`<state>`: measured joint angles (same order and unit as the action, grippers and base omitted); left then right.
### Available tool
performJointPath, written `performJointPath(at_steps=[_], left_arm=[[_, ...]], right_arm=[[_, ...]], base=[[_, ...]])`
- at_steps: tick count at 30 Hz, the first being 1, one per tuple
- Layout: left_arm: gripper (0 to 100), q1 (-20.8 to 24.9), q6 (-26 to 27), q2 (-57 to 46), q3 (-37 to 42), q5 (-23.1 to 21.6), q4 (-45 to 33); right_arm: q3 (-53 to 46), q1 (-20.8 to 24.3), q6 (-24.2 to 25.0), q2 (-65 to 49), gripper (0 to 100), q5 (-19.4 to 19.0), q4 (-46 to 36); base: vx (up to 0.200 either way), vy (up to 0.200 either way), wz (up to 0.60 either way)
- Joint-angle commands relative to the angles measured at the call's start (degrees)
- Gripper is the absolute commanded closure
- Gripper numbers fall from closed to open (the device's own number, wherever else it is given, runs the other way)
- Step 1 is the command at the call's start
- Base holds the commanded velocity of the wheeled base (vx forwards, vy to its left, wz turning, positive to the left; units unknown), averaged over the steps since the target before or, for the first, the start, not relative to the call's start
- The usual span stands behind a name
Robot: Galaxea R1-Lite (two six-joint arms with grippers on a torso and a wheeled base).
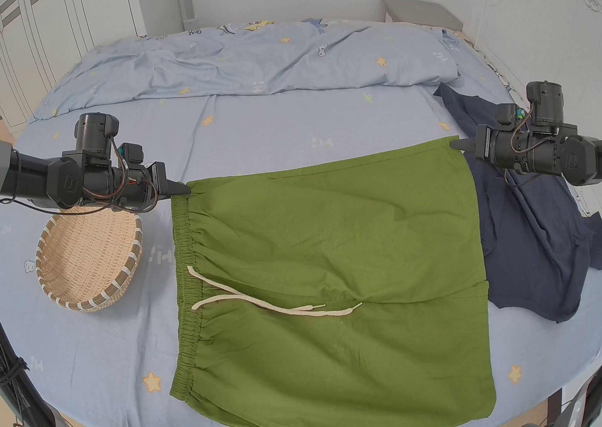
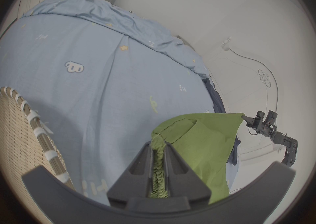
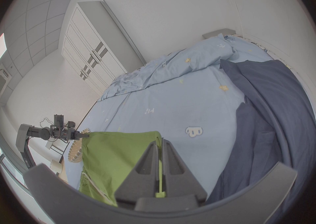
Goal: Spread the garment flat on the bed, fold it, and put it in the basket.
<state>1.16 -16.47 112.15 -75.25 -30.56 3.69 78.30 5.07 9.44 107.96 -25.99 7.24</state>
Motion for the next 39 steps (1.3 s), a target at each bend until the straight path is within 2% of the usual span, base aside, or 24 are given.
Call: performJointPath(at_steps=[1,9,23,32,33,39], left_arm=[[100,-1.16,0.03,2.72,-2.44,0.15,0.0],[100,-2.12,0.03,4.21,-4.02,0.06,0.09],[100,-2.65,0.03,6.32,-6.13,0.15,0.09],[100,-2.56,0.12,6.85,-6.4,0.15,0.09],[0,-2.56,0.12,6.85,-6.4,0.15,0.09],[0,-2.12,0.03,8.26,-7.36,0.15,0.09]], right_arm=[[6.43,0.03,-0.03,7.0,100,0.68,-0.03],[13.46,0.64,0.06,11.48,100,1.82,-0.65],[16.18,2.05,0.06,15.44,100,4.11,-0.21],[17.41,2.22,0.06,16.67,100,4.11,-0.74],[17.41,2.22,0.06,16.67,0,4.11,-0.74],[17.68,3.01,0.14,18.25,0,4.11,-0.65]], base=[[0.0,0.0,0.0],[0.0,0.0,0.0],[0.0,0.0,0.0],[0.0,0.0,0.0],[0.0,0.0,0.0],[0.0,0.0,0.0]])
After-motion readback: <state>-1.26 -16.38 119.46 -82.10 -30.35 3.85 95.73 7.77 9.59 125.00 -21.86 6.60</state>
